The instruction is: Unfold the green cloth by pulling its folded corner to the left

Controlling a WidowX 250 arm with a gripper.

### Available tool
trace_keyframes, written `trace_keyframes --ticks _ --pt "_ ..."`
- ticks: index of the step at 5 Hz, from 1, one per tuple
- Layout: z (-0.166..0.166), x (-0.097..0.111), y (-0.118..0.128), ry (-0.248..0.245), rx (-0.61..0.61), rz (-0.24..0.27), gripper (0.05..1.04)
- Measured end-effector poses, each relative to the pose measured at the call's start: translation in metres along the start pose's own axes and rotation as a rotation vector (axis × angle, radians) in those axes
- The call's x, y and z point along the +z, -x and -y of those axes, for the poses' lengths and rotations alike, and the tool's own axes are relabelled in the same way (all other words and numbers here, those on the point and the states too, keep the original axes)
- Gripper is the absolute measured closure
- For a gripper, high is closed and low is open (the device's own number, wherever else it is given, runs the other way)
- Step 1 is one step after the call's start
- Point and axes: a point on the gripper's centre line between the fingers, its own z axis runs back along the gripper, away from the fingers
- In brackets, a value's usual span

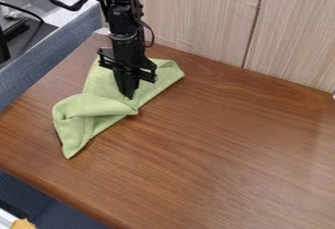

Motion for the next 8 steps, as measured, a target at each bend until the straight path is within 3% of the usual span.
trace_keyframes --ticks 3,4,7,8 --pt "-0.040 0.038 0.011 -0.004 0.091 0.062 1.029" --pt "-0.059 0.041 0.024 0.021 0.136 0.034 1.029" --pt "-0.118 0.043 0.057 0.037 0.243 0.048 1.029" --pt "-0.126 0.028 0.067 0.057 0.241 -0.005 1.029"
